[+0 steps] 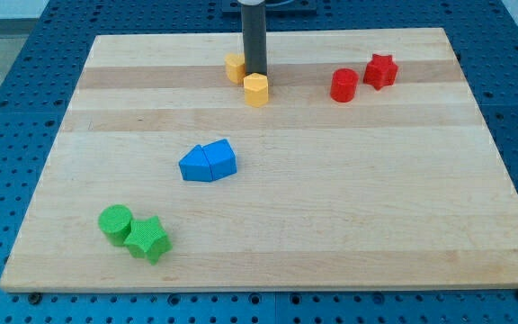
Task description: Push the yellow hexagon towards yellow heart
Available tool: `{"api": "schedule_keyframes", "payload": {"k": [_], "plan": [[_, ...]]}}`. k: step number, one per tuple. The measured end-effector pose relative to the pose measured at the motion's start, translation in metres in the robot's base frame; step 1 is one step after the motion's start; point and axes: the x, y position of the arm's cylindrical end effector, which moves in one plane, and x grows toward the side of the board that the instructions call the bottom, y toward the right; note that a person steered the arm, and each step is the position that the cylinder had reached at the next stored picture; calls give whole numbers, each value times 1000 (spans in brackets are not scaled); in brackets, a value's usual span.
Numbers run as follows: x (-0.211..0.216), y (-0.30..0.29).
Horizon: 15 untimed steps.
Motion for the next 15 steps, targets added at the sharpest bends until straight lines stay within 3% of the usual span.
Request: {"api": "schedule_keyframes", "payload": {"k": [4, 7, 10, 14, 15], "plan": [[-42, 201], [-8, 192], [-6, 279], [6, 226], [10, 177]]}}
